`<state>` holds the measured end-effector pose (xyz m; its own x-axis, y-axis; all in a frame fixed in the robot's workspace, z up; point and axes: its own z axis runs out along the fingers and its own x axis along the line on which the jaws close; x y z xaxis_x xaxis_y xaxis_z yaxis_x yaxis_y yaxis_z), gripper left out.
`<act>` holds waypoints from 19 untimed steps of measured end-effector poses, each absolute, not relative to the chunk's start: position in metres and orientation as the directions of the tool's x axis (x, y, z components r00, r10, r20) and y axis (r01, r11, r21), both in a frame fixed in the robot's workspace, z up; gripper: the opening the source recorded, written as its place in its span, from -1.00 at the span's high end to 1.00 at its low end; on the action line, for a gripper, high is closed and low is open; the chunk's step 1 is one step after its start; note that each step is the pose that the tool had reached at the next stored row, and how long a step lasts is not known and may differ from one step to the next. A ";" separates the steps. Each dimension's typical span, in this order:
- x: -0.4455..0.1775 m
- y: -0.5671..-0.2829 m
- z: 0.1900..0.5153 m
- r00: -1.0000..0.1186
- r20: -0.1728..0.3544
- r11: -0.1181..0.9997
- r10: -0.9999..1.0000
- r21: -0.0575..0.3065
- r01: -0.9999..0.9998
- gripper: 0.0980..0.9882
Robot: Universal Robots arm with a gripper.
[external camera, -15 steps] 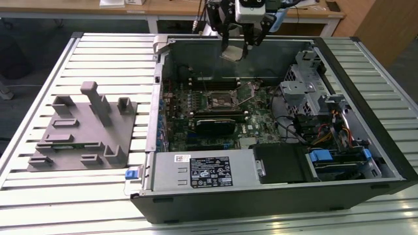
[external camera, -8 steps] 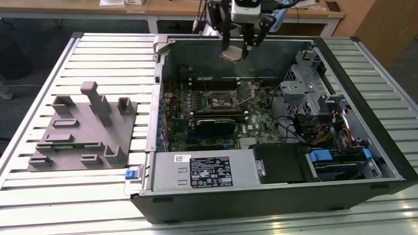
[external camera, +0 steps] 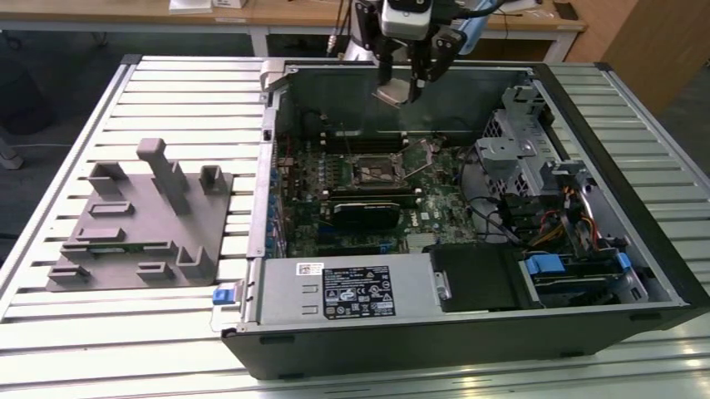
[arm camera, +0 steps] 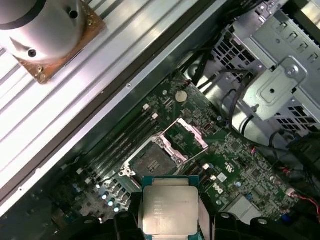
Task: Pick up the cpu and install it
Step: 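Place the cpu into insertion slot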
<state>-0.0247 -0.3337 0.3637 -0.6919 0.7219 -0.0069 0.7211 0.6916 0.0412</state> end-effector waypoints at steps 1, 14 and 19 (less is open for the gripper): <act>-0.025 -0.334 0.363 -0.680 -0.007 0.680 0.733 0.041 0.732 0.03; -0.025 -0.333 0.360 -0.508 -0.007 0.507 0.862 0.041 0.861 0.03; -0.025 -0.333 0.358 -0.427 -0.007 0.427 0.904 0.041 0.903 0.03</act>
<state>-0.0247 -0.3334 0.3580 -0.4268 0.9043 -0.0069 0.9035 0.4267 0.0411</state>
